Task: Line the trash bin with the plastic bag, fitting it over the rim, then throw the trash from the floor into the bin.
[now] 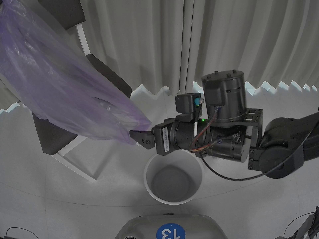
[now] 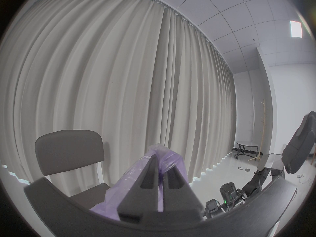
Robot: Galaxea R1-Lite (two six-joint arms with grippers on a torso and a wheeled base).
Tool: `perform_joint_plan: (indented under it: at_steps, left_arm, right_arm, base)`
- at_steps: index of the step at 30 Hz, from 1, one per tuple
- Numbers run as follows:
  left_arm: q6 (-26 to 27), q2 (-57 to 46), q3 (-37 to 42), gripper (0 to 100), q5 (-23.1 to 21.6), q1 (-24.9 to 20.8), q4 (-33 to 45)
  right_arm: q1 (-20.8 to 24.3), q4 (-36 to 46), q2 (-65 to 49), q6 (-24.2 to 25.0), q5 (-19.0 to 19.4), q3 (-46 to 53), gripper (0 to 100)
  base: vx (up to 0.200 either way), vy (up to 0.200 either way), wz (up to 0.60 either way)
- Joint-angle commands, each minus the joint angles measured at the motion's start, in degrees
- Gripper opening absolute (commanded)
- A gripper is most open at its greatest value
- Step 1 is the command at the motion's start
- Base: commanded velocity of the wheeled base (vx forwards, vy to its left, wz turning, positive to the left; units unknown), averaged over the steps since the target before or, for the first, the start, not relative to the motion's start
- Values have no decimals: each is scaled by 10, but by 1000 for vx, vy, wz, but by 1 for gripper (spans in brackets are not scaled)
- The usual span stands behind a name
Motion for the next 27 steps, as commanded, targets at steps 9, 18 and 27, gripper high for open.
perform_joint_plan:
  at_steps: [9, 18, 27]
  left_arm:
    - [-1, -10, 9, 0, -14, 0, -2]
    - [-2, -10, 11, 0, -18, 1, -2]
    - [-2, -10, 12, 0, -18, 1, -2]
  right_arm:
    - [-28, 0, 39, 1, 1, -36, 100]
    - [-29, -1, 59, 17, 25, -61, 100]
    - [-28, 0, 49, 38, 29, -52, 100]
  base:
    - [0, 0, 0]
    - [0, 0, 0]
    - [0, 0, 0]
